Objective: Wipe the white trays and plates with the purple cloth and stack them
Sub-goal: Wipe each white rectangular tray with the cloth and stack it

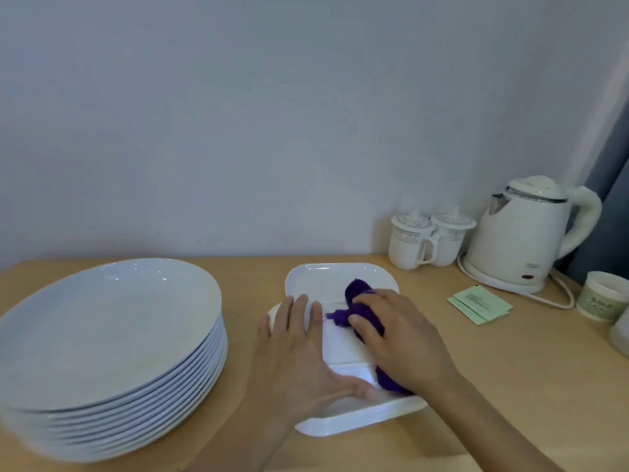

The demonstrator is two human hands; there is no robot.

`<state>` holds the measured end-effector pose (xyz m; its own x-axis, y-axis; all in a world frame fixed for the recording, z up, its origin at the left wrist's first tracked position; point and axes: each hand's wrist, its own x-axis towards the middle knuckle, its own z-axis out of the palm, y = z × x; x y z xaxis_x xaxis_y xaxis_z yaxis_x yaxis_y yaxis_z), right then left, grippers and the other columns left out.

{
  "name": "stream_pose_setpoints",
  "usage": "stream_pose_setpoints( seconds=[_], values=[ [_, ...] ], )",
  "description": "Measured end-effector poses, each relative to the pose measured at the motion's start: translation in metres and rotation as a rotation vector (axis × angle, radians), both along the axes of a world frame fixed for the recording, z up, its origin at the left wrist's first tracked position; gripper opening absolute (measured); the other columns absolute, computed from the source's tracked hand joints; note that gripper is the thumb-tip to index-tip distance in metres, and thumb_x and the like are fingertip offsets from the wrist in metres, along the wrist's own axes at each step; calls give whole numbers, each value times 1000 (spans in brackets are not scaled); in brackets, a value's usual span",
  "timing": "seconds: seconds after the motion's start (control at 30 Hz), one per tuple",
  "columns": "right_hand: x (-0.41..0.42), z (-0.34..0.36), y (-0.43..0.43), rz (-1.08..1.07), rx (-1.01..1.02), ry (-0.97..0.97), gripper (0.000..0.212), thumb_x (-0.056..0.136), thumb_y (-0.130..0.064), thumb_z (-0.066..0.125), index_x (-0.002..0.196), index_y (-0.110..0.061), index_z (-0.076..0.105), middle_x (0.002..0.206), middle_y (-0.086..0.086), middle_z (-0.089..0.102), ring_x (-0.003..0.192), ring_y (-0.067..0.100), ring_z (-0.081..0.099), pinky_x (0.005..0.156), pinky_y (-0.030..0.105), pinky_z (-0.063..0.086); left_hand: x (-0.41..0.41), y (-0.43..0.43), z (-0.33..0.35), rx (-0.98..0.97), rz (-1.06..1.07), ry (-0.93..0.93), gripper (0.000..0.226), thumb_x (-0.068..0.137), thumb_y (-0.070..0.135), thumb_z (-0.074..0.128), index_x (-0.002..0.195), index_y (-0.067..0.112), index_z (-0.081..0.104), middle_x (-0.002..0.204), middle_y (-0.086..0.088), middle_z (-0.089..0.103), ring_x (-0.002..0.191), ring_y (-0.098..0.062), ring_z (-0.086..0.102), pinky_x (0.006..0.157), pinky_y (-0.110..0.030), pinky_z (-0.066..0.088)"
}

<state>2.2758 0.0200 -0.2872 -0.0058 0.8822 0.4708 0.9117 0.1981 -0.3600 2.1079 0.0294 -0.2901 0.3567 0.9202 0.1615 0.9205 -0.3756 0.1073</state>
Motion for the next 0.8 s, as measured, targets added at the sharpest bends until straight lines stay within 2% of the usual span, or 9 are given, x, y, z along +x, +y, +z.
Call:
stream_pose_setpoints(
  seconds=[0.1,0.13,0.2,0.27,0.37,0.43,0.5,0.67,0.8],
  values=[
    [26,-2,11,-221,-82,172,35,95,-46,36,116,-27,57,124,-6,54,109,15,50,87,29,40,0,1,1,-36,21,7,148,29,103,18,149,17,6,158,3,-5,145,-20,-6,114,-44,12],
    [21,-4,6,-239,-46,130,39,94,-47,33,113,-25,58,121,-4,56,108,18,50,88,30,42,0,2,0,-36,24,5,149,27,102,15,149,17,6,158,3,-5,145,-20,-6,113,-45,13],
    [-1,-10,-10,-120,89,-45,37,89,-46,37,106,-23,62,111,-4,60,101,17,52,84,25,43,1,1,2,-52,39,24,152,23,102,7,150,18,3,158,3,-6,145,-20,-7,114,-47,13],
    [-11,-11,-19,26,152,-105,32,89,-45,43,105,-25,63,108,-9,60,99,10,52,80,16,38,2,2,1,-95,50,51,154,23,103,9,151,19,-2,159,2,-10,146,-20,-9,115,-48,11],
    [5,-6,-3,-51,22,75,32,95,-45,45,121,-30,54,123,-15,50,114,6,45,84,17,33,0,4,1,-158,60,71,150,32,103,26,151,17,-6,158,-1,-15,145,-23,-14,115,-52,9],
    [14,-5,6,-168,-29,228,33,96,-43,44,124,-28,50,128,-10,49,115,10,44,85,22,34,-3,6,1,-178,50,86,143,42,100,36,151,18,-6,158,-4,-16,145,-24,-16,114,-54,9],
    [8,-4,3,-197,-33,235,33,97,-41,44,125,-24,49,130,-7,48,118,12,42,86,21,32,-5,6,2,-172,31,108,139,46,99,39,151,18,-5,158,-6,-16,146,-24,-17,114,-54,9],
    [1,-7,-16,-24,4,39,38,96,-44,43,129,-26,50,133,-10,43,125,9,35,93,18,31,-7,4,2,-139,24,109,135,48,97,40,150,18,0,159,-5,-9,146,-21,-12,113,-53,12],
    [10,2,-2,-191,-132,270,36,96,-40,45,126,-20,48,131,2,46,122,21,41,94,31,36,-7,4,-1,-109,20,88,130,48,97,39,147,19,10,156,0,5,144,-20,2,109,-54,21]
  ],
)
